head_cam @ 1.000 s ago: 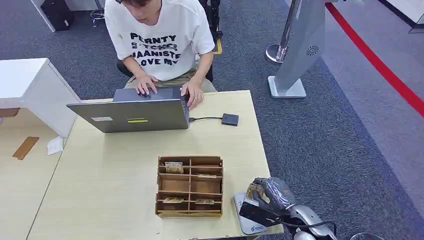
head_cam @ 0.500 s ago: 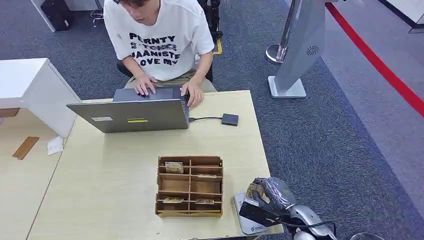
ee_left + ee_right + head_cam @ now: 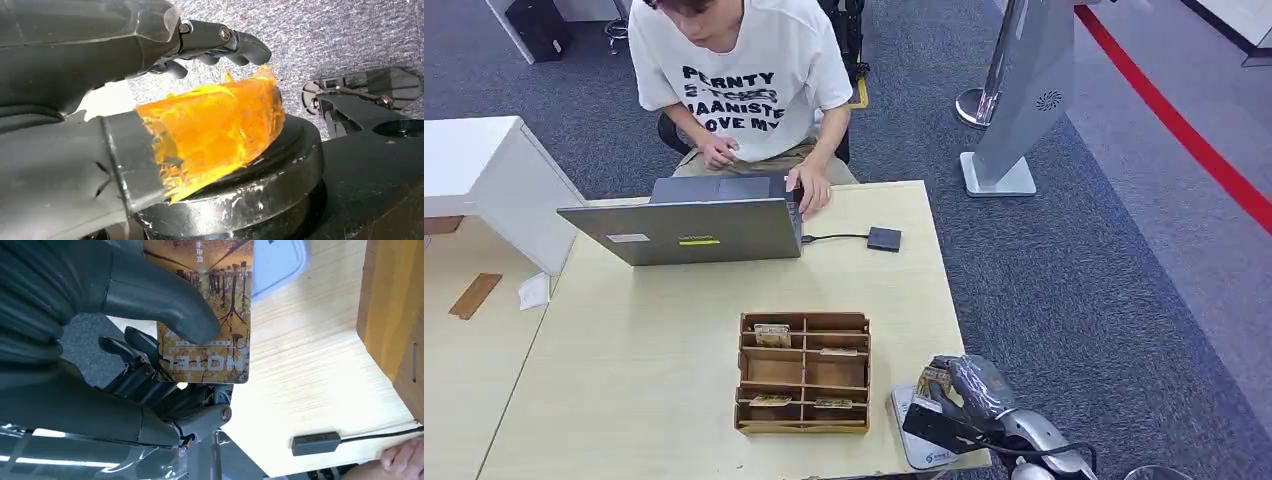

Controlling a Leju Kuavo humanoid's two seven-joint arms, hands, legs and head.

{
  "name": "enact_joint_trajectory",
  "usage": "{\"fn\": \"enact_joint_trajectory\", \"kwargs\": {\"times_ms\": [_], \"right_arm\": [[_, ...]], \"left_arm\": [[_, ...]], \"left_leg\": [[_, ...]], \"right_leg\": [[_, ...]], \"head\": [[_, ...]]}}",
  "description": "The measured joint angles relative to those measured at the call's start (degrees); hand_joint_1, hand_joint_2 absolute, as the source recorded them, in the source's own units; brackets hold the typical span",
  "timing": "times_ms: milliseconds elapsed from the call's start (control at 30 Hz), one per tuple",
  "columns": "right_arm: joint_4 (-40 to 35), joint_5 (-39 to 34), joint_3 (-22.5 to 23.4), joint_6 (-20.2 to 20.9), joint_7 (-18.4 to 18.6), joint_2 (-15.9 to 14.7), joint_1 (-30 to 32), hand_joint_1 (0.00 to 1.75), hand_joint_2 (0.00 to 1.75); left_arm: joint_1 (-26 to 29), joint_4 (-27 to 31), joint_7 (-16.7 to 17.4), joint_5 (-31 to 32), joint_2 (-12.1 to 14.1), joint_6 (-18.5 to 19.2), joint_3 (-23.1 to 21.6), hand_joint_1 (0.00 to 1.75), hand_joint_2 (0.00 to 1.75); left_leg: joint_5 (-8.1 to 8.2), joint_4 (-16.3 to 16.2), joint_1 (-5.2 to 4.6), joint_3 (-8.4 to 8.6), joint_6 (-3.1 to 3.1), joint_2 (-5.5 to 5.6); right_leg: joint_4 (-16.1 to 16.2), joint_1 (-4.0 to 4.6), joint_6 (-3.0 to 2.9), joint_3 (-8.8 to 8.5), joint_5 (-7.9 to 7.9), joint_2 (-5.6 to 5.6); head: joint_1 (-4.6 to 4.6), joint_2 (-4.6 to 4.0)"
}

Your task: Pass the card to the sensor for recognition and then transmit it.

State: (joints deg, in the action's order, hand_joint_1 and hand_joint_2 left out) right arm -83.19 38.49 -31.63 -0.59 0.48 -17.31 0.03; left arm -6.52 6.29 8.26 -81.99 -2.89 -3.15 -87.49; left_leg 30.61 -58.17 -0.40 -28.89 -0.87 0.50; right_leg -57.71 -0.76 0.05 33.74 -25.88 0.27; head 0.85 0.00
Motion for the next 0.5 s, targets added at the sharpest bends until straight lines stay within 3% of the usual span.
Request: {"fn": "enact_joint_trajectory", "kwargs": {"times_ms": [500], "right_arm": [[0.0,0.0,0.0,0.0,0.0,0.0,0.1,1.75,1.75]], "left_arm": [[0.0,0.0,0.0,-0.1,0.0,-0.1,0.0,0.00,0.00]], "left_leg": [[0.00,0.0,0.00,0.01,0.00,0.00]], "right_leg": [[0.0,0.00,0.00,-0.01,0.00,0.00]], "head": [[0.00,0.00]]}}
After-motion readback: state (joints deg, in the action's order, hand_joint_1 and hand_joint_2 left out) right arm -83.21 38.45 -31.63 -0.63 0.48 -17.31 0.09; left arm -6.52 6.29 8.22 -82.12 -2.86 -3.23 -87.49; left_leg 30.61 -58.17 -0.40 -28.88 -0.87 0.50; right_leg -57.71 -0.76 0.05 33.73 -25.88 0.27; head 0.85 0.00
